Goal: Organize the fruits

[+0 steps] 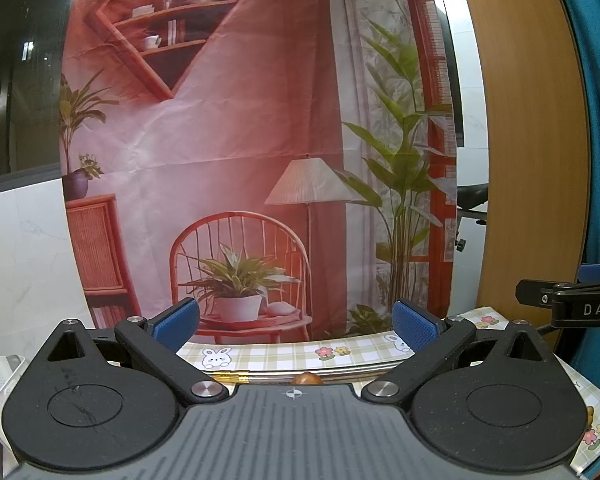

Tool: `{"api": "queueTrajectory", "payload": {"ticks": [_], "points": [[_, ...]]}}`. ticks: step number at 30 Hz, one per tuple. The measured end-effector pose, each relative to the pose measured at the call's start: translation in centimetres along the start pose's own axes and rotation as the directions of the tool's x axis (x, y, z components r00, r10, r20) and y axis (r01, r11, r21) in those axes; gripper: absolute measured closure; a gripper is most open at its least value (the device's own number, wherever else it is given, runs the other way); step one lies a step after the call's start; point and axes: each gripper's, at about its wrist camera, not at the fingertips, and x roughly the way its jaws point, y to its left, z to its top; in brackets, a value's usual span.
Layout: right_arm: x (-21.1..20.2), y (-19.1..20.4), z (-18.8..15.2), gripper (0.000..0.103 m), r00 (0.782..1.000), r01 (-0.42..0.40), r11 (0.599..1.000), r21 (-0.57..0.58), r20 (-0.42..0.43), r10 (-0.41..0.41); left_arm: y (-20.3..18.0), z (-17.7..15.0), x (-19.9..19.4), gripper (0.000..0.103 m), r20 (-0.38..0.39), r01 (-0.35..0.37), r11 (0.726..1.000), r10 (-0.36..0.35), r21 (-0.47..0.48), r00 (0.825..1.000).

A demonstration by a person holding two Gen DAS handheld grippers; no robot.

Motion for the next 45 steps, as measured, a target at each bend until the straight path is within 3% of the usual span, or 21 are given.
{"api": "queueTrajectory", "payload": {"ticks": [35,41,45], "points": [[0.1,-0.8,0.3,0.000,1.000,-0.006,1.000,0.011,-0.012,0.006,-0.3,-0.5,0.4,0.000,-0.019,-0.010,1.000,0.010,-0.009,1.000],[1.7,-0.8,-1.1,0.000,1.000,-0.022,1.000,0.008,-0.004,0.022,1.3,-0.7,1.8,0.000,-0.031,-0.046,0.999,0.046,-0.005,0.998],[3.9,-1.3,-2.5,0.000,0.998,-0.048,0.999,0.019,-0.028,0.049,4.1,-1.5,4.3,0.000,-0.094,-0.060,0.994,0.051,-0.090,0.994]]}}
